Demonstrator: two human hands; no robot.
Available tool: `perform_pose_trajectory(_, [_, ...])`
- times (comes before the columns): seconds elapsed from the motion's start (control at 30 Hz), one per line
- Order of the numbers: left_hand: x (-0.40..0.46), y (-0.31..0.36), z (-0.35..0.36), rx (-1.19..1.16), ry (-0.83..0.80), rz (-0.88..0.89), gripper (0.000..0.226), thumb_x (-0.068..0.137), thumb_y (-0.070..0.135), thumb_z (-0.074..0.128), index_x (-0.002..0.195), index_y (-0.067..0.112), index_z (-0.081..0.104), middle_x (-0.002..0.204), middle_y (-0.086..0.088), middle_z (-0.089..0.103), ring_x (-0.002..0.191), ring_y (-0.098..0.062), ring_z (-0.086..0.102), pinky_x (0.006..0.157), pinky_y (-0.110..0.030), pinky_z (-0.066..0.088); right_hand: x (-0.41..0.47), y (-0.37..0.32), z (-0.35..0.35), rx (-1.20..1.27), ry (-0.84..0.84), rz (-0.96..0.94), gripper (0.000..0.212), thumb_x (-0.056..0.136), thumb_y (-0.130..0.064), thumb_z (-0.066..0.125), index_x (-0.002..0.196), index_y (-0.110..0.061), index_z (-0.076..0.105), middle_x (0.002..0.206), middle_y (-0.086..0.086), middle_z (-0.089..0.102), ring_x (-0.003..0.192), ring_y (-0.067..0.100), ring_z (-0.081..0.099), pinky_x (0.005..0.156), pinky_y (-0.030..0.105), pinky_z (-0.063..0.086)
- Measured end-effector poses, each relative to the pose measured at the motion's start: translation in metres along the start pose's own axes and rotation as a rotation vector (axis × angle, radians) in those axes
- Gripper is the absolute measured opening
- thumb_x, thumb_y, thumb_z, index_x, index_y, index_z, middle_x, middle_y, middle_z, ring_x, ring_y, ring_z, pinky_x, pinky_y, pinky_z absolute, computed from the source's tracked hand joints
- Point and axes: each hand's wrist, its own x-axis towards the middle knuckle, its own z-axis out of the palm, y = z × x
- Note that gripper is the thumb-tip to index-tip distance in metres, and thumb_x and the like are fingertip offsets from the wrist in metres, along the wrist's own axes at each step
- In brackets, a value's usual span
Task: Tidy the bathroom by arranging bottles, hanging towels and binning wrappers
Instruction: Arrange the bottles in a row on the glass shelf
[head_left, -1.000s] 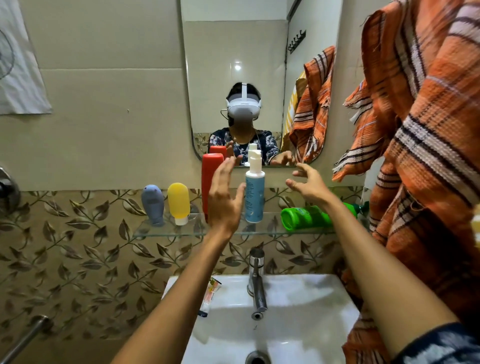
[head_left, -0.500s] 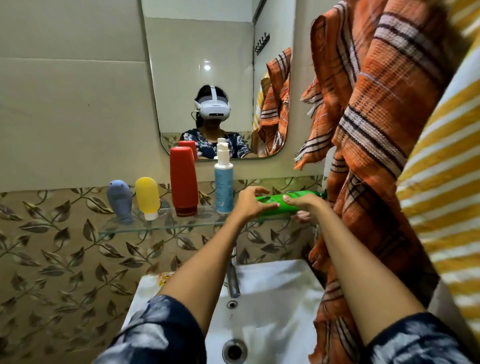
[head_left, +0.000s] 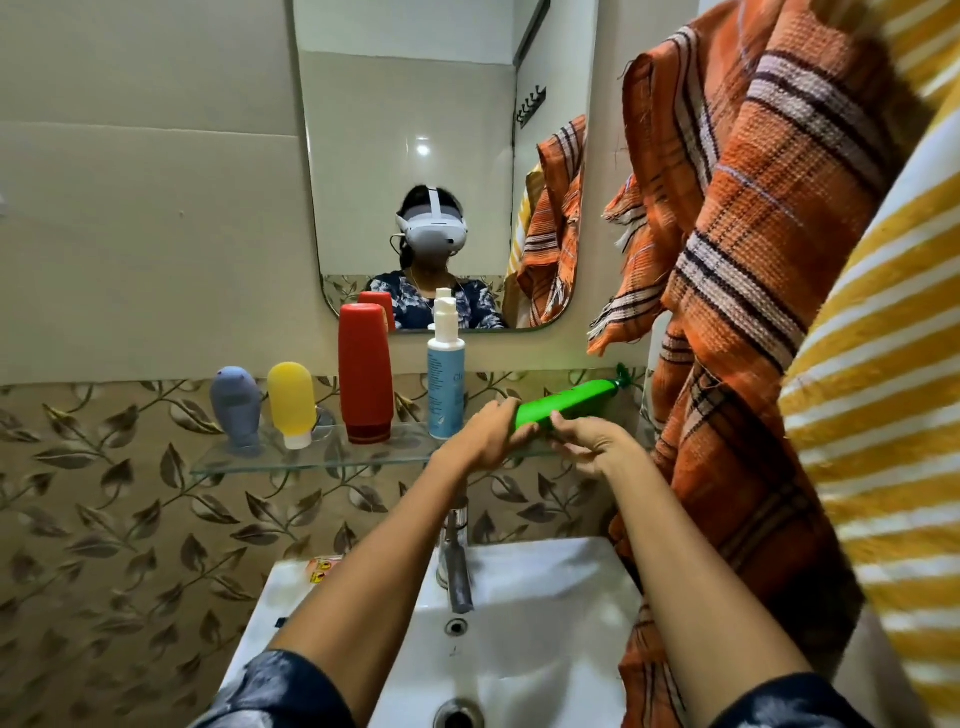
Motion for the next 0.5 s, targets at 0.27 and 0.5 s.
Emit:
perform_pose_trajectory(0.27, [-0.031, -0.004, 0.017, -0.578, 0.28, 0.041, 0.035, 0.1, 0.027, 0.034, 0.129, 0.009, 0.043, 0.113, -0.011, 0.055, 0.099, -0.018, 0.055, 0.076, -0.023, 0.049, -0.005, 0.012, 0.008, 0.11, -0.18, -0.098, 0.012, 0.094, -0.006, 0.051, 0.092, -0.016, 0.057, 0.062, 0.0, 0.072, 0.056, 0.01, 0.069, 0.052, 0.029, 0.056])
perform_pose_trajectory(0.5, [-0.019, -0.003, 0.017, -0.654, 0.245, 0.03, 0.035, 0.101, 0.016, 0.031, 0.134, 0.009, 0.039, 0.127, -0.008, 0.049, 0.115, -0.018, 0.049, 0.091, -0.024, 0.048, -0.003, 0.004, 0.012, -0.05, -0.125, -0.285, 0.073, 0.071, -0.014, 0.076, 0.131, 0.0, 0.038, 0.126, 0.022, 0.056, 0.115, 0.037, 0.057, 0.094, 0.061, 0.046])
